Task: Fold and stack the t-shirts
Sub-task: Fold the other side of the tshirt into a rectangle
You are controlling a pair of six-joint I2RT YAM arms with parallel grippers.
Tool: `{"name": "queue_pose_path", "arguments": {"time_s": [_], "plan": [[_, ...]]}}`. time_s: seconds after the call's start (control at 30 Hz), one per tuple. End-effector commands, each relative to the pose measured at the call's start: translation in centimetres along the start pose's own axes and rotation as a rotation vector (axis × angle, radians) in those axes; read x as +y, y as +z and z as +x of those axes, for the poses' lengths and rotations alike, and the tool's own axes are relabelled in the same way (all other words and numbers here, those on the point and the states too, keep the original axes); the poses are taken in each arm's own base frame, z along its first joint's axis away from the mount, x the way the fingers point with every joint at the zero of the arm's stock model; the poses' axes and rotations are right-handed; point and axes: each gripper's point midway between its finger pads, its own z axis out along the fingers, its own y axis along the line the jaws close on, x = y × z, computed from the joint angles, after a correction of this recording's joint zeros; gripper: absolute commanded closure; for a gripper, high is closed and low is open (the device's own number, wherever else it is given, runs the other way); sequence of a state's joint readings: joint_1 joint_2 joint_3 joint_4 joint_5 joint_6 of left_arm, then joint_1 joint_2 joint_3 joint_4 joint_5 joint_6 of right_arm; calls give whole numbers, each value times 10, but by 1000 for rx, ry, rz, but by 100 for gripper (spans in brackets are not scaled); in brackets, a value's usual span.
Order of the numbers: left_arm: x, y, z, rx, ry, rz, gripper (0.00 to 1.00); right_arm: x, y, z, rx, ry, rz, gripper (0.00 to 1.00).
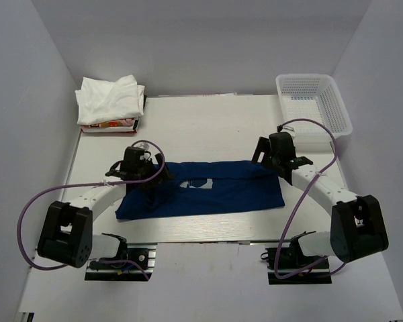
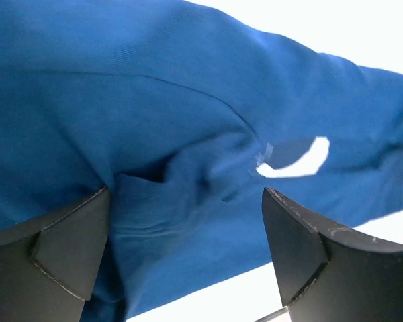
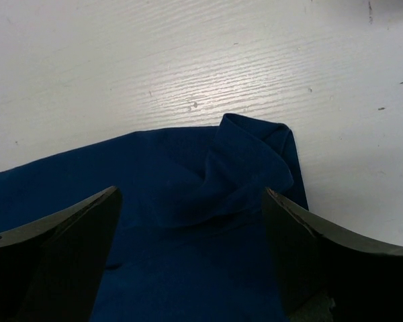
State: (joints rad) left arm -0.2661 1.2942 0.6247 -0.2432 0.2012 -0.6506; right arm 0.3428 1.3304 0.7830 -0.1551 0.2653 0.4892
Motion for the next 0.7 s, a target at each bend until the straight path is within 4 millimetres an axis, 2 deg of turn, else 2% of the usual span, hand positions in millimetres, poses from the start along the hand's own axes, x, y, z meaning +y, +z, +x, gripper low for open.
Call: {"name": "queue_pose_path", "arguments": {"time_s": [0.0, 0.03, 0.27, 0.37, 0.4, 0.43, 0.53, 0.57, 0.67], "plan": [[-26, -3, 16, 55, 66, 129, 0, 3, 1, 2, -4, -11, -21, 10], [-18, -5, 27, 87, 56, 105, 0, 2, 1, 3, -3, -9, -21, 10], [-38, -41, 90, 281, 162, 249, 0, 1, 2, 8, 1, -9, -26, 10], [-35, -44, 103, 325, 194, 239, 0, 1, 1, 8, -3, -14, -30, 10], [-40, -45, 98, 308, 208, 235, 0, 1, 1, 8, -5, -15, -30, 10], [-36, -43, 96, 305, 205, 202, 0, 1, 0, 8, -6, -14, -37, 10], [-49, -44, 62, 160, 231, 174, 0, 10, 0, 5, -15, -42, -86, 10], [-49, -46, 58, 138, 234, 172, 0, 15, -1, 5, -11, -51, -109, 10], [-72, -57, 28, 6, 273, 214, 0, 20, 1, 4, -11, -82, -137, 10]]}}
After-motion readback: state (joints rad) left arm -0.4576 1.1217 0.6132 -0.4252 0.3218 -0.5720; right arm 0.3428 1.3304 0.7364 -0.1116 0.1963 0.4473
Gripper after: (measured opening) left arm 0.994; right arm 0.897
